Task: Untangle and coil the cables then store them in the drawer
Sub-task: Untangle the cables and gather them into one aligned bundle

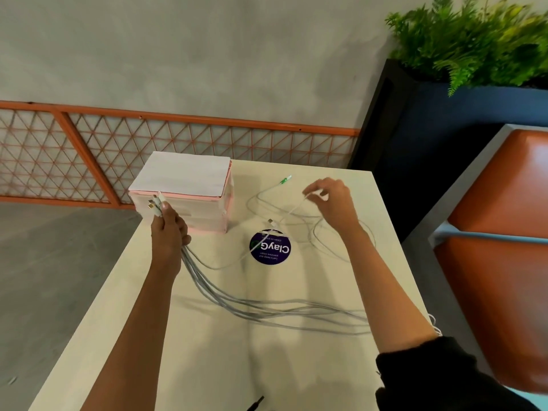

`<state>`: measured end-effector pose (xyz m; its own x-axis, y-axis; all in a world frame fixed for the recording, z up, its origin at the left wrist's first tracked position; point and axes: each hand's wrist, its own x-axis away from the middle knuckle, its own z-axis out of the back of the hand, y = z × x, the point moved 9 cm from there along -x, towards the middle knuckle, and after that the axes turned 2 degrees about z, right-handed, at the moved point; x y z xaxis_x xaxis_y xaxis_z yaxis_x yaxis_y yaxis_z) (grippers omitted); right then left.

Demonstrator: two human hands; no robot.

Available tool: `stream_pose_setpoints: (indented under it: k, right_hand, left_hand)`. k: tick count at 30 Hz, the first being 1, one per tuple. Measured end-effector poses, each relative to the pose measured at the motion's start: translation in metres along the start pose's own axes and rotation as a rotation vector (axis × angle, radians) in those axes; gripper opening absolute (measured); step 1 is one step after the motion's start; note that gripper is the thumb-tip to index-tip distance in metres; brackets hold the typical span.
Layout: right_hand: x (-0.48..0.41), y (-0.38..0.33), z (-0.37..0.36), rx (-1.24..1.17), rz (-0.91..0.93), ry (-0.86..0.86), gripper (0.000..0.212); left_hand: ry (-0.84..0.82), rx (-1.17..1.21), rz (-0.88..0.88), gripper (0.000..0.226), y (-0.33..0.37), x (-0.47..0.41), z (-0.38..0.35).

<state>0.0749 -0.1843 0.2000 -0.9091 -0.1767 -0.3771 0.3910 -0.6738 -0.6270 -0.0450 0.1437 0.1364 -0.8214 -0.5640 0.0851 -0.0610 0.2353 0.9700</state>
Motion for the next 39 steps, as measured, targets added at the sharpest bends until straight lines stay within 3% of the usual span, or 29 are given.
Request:
stream_pose_setpoints:
  k: [3, 5, 6, 8, 10, 11, 14, 16, 18, 23, 28, 33, 35, 38, 39]
  right_hand:
    - [0.031, 0.036, -0.05, 0.534, -0.321, -0.487, 0.031]
    - [0.052, 0.034, -0.075, 0.651, -0.323, -0.693, 0.035]
    - [0.058, 0.022, -0.094, 0.557, -0.236, -0.738, 0.036]
    - [0.075, -0.022, -0.127, 0.09, -0.1, -0.812, 0.044]
    - [0.092, -0.07, -0.149, -0.284, -0.085, -0.874, 0.064]
    - [0.1, -0.09, -0.156, -0.352, -0.075, -0.877, 0.065]
    - [0.117, -0.127, -0.175, -0.435, 0.005, -0.825, 0.034]
    - [0.127, -0.128, -0.182, -0.492, -0.002, -0.797, 0.027]
    - [0.141, -0.109, -0.186, -0.514, -0.071, -0.808, 0.035]
    - [0.18, -0.033, -0.185, -0.248, -0.142, -0.861, 0.044]
    - [0.18, 0.0, -0.171, -0.062, -0.135, -0.836, 0.055]
    - [0.184, 0.061, -0.145, -0.081, -0.348, -0.759, 0.069]
    - [0.178, 0.076, -0.138, -0.052, -0.373, -0.708, 0.056]
    - [0.158, 0.095, -0.125, 0.03, -0.378, -0.473, 0.006]
    - [0.153, 0.105, -0.119, 0.084, -0.43, -0.366, 0.021]
  left_hand:
    - [0.0, 0.074, 0.021, 0.04, 0.003, 0.001, -0.004]
    - [-0.031, 0.129, 0.032, 0.039, 0.006, 0.002, -0.01]
    - [-0.055, 0.155, 0.039, 0.039, 0.007, 0.003, -0.014]
    - [-0.108, 0.207, 0.054, 0.039, 0.009, 0.005, -0.025]
    - [-0.152, 0.258, 0.063, 0.039, 0.012, 0.007, -0.036]
    - [-0.169, 0.281, 0.066, 0.039, 0.013, 0.008, -0.04]
    - [-0.191, 0.333, 0.074, 0.04, 0.017, 0.006, -0.047]
    - [-0.177, 0.347, 0.07, 0.04, 0.021, 0.004, -0.044]
    - [-0.131, 0.361, 0.07, 0.041, 0.028, -0.003, -0.035]
    - [-0.028, 0.355, 0.046, 0.041, 0.042, -0.016, -0.011]
    - [0.031, 0.37, 0.065, 0.041, 0.026, -0.017, 0.001]
    - [0.076, 0.355, 0.059, 0.044, 0.026, -0.023, 0.017]
    - [0.071, 0.336, 0.073, 0.043, 0.019, -0.02, 0.014]
    - [0.058, 0.327, 0.099, 0.043, 0.009, -0.017, 0.006]
    - [0.055, 0.324, 0.104, 0.043, 0.007, -0.017, 0.005]
